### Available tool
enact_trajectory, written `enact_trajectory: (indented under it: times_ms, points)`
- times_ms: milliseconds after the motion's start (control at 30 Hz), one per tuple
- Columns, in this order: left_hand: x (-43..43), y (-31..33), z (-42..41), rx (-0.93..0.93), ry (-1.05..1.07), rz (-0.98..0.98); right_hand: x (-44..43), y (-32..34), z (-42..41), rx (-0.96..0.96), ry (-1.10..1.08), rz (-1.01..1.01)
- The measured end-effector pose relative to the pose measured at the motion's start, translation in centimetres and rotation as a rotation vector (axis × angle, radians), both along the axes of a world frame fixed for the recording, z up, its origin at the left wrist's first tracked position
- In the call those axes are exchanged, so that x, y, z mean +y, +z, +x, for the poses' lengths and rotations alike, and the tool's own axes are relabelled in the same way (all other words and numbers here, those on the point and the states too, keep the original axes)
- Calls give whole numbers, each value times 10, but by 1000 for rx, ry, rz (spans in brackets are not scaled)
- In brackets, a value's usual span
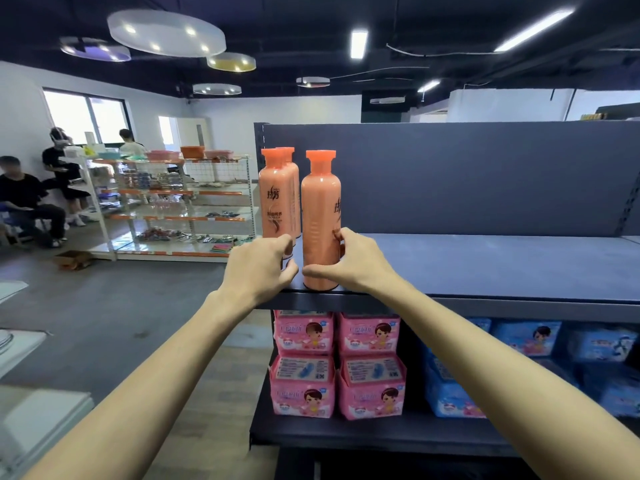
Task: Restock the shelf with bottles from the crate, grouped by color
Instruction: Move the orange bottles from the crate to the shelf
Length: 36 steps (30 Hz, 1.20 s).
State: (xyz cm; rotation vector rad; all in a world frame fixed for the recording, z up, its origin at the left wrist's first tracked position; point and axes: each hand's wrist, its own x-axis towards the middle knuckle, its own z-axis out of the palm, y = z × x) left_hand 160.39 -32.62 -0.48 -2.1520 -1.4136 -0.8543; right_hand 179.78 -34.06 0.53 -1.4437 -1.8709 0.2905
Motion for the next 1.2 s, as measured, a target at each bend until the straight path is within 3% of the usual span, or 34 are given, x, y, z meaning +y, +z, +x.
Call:
enact_trajectory:
  times_ms: [333, 1200]
  points:
    - [9, -2, -6, 11, 33, -12, -2, 0, 16, 5, 154, -108]
    - [22, -3, -84, -10, 85, -62, 35, -6, -95, 44, -101, -71]
